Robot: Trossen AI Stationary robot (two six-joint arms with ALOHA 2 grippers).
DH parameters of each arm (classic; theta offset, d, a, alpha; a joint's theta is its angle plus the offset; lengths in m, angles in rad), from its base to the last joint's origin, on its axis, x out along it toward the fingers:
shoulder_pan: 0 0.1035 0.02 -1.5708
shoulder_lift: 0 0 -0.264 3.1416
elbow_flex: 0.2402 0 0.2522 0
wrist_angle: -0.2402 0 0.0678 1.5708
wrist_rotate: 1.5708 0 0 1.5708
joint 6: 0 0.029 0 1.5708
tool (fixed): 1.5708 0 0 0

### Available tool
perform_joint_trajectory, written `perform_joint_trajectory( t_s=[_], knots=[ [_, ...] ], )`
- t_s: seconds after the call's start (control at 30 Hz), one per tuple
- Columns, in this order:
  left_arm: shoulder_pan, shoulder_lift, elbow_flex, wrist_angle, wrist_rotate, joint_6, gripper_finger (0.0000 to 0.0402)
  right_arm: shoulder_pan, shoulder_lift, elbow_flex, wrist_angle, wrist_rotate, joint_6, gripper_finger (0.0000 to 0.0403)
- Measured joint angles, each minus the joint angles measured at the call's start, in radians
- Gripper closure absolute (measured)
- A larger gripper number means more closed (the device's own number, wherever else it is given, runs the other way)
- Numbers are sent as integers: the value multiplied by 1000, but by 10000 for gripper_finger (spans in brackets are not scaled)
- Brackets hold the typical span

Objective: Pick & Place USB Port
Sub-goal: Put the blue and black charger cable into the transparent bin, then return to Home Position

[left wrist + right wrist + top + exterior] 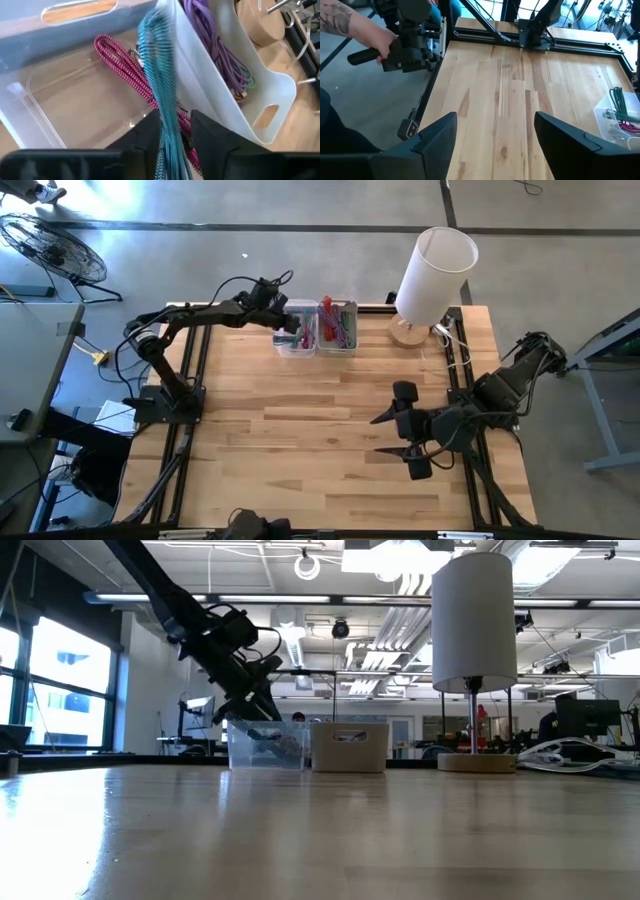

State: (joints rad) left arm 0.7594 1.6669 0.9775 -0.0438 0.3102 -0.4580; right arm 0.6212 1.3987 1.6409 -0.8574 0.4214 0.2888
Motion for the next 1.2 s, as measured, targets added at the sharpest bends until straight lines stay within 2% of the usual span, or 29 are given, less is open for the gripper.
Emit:
perform_joint_trajectory(
  t_s=[0.1, 0.2, 0.3, 0.43, 0.5, 0.63, 0.73, 0.83, 0.9, 0.97, 1.07, 1.2],
  knots=[
    [12, 0, 0, 18, 6, 6, 273, 0, 0, 0, 0, 11, 2, 144],
    [44, 0, 0, 87, 97, 8, 257, 0, 0, 0, 0, 17, 0, 144],
    [77, -1, 0, 175, 243, 15, 249, 0, 0, 0, -5, 22, -4, 144],
    [101, -12, 0, 380, 495, 34, 247, 0, 0, 0, -21, 43, -10, 144],
    [93, -43, 0, 481, 547, 34, 247, -5, 0, 0, -21, 45, -27, 144],
    [49, -138, 0, 608, 571, 62, 272, -29, 0, 0, -11, 41, -50, 144],
    [16, -244, 0, 620, 613, 127, 318, -55, 0, 0, 16, 31, -88, 144],
    [-5, -365, 2, 541, 711, 201, 380, -95, -8, 0, 53, 5, -133, 144],
    [-27, -459, 2, 428, 718, 253, 392, -129, -19, 0, 79, 1, -159, 150],
    [-53, -556, 2, 280, 682, 330, 392, -168, -26, 0, 109, 1, -190, 171],
    [-83, -700, 2, 35, 594, 444, 399, -234, -26, 0, 152, -29, -247, 232],
    [-145, -881, 2, -225, 371, 536, 400, -326, -20, 0, 199, -96, -296, 362]
  ],
)
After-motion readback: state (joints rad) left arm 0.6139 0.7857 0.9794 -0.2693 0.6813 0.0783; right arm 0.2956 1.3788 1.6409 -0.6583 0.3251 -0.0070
